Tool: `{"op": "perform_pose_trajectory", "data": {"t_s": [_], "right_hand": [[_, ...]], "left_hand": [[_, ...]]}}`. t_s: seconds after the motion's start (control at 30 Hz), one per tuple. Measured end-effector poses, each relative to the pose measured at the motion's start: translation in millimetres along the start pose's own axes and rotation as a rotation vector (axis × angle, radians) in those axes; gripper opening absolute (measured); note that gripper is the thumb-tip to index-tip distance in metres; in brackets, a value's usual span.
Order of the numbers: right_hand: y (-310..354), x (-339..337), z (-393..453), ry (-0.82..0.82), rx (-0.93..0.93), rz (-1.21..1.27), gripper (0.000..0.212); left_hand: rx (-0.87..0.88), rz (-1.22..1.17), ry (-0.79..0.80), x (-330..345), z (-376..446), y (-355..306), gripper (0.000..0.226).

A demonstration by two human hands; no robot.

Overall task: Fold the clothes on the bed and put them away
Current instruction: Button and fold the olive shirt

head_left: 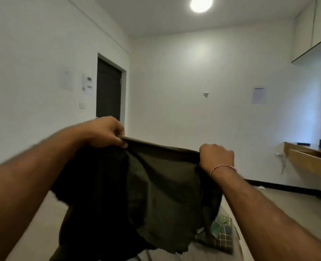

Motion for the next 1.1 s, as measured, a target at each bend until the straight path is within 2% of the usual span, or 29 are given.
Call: {"op": "perform_pose_trajectory", "data": {"t_s": [0.03, 0.07, 0.13, 0.17, 0.2, 0.27, 0.3, 0.33, 0.4, 0.43, 0.47, 0.53, 0.6, 0.67, 0.73, 0.8, 0.93, 1.03, 1.1], "right_hand": [[-9, -10, 6, 0.011, 0.02, -0.014, 0.023], [-16, -21, 10, 0.004, 0.035, -0.008, 0.021], [-28, -32, 20, 0.013, 0.067, 0.172, 0.016], [-33, -33, 23, 0.06, 0.073, 0.361, 0.014], [-35, -34, 22, 0.15, 0.084, 0.609, 0.014], [-37, -32, 10, 0.363, 0.085, 1.122, 0.019], [-38, -31, 3, 0.455, 0.045, 1.312, 0.02], [-40, -31, -4, 0.527, -0.021, 1.405, 0.016], [-40, -33, -17, 0.647, -0.13, 1.331, 0.013], [-41, -32, -20, 0.676, -0.157, 1.252, 0.015], [-45, -29, -22, 0.673, -0.141, 1.188, 0.011], [-52, -30, -20, 0.584, -0.082, 0.999, 0.012], [-59, -32, -16, 0.477, -0.032, 0.813, 0.019], [-67, -25, -15, 0.376, 0.073, 0.852, 0.022], [-60, -13, -24, 0.344, 0.077, 0.886, 0.018], [-37, 5, -44, 0.437, 0.006, 0.866, 0.013], [35, 56, -110, 0.612, -0.184, 0.8, 0.017], [89, 98, -165, 0.735, -0.219, 0.865, 0.034], [114, 118, -185, 0.739, -0.2, 0.941, 0.048]], "left_hand": [[-0.003, 0.007, 0.091, -10, -4, -3, 0.016], [0.013, 0.033, 0.106, -19, -8, -5, 0.017], [0.058, 0.067, -0.075, -34, -11, -4, 0.017], [0.072, 0.02, -0.167, -39, -13, 0, 0.018], [0.081, -0.093, -0.177, -42, -17, 4, 0.019], [0.082, -0.271, -0.001, -40, -28, 11, 0.02], [0.082, -0.336, 0.073, -38, -35, 16, 0.02], [0.085, -0.407, 0.077, -38, -41, 20, 0.021], [0.056, -0.47, -0.083, -40, -46, 34, 0.023], [0.018, -0.371, -0.137, -41, -45, 40, 0.022], [-0.019, -0.168, -0.127, -37, -42, 44, 0.022], [-0.069, 0.097, -0.113, -30, -39, 54, 0.025], [-0.068, 0.066, -0.173, -29, -41, 62, 0.028], [-0.045, 0.025, -0.232, -31, -43, 60, 0.029], [-0.04, 0.008, -0.224, -28, -45, 55, 0.029], [-0.041, 0.073, -0.154, -19, -47, 53, 0.023], [-0.04, 0.134, -0.112, -1, -50, 45, 0.022], [-0.081, 0.137, -0.096, 12, -51, 47, 0.018], [-0.085, 0.144, -0.099, 14, -52, 51, 0.018]]}}
Point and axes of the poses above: each hand's wrist, its own z-axis towards the middle knuckle, its own x-axis out of the palm, y = z × x, the point moved 3 cm from there along z, towards the middle knuckle
